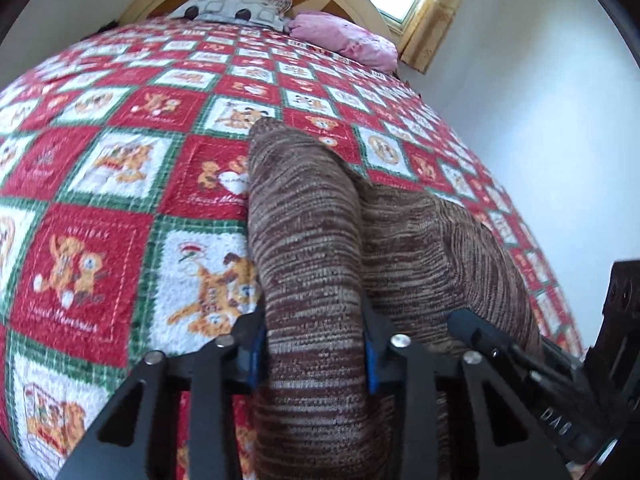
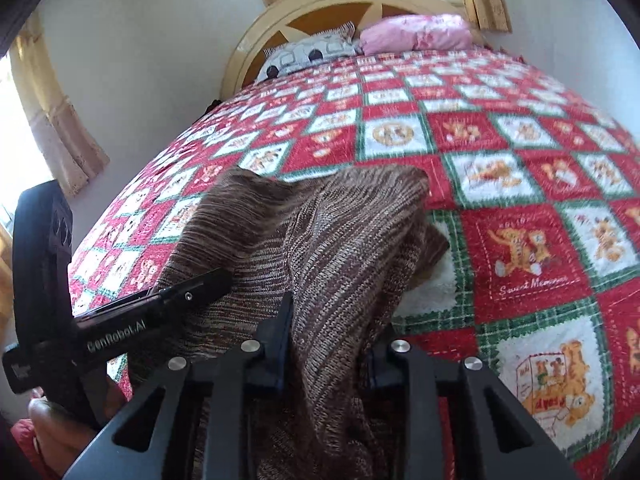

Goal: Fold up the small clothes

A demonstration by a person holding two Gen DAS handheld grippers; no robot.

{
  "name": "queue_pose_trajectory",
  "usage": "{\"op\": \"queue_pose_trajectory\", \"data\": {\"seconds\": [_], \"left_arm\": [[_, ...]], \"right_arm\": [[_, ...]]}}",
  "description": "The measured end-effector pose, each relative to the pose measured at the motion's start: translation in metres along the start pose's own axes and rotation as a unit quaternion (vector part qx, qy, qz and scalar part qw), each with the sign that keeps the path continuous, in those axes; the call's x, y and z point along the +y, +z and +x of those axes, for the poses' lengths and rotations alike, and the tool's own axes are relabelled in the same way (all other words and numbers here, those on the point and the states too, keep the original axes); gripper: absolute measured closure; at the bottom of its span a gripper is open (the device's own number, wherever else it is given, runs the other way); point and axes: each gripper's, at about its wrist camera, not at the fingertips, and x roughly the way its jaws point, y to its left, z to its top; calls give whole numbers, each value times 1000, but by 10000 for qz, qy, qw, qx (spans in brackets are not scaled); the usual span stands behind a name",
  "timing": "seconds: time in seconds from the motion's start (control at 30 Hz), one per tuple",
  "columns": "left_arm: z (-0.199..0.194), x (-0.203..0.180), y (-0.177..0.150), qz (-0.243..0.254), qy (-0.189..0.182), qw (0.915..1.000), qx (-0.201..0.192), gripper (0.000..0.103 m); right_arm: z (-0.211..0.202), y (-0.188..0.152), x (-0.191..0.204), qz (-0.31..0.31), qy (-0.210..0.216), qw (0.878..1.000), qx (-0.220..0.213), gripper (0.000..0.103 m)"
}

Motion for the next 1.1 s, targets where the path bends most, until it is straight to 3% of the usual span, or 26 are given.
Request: {"op": "queue_pose_trajectory", "data": {"seconds": [0.27, 0.5, 0.63, 0.87, 1.1], "left_arm": [[-46, -6, -8, 322, 275, 9988, -255, 71], [-97, 48, -12, -166, 437, 9983, -349, 71], [-131, 80, -13, -242, 763, 9958, -452, 71], [-169, 147, -5, -458, 1437, 9865, -638, 71], [-140, 202, -9, -481, 1763, 9807, -702, 70]], "right_arm": [[-31, -1, 57, -526, 38, 9982, -282, 75], [-33, -3, 112, -518, 691, 9961, -176, 75], [-26, -7, 159, -640, 1099, 9918, -161, 75], [14, -7, 238, -651, 1996, 9777, -5, 75], [84, -18, 270, -900, 1824, 9787, 277, 75]]}}
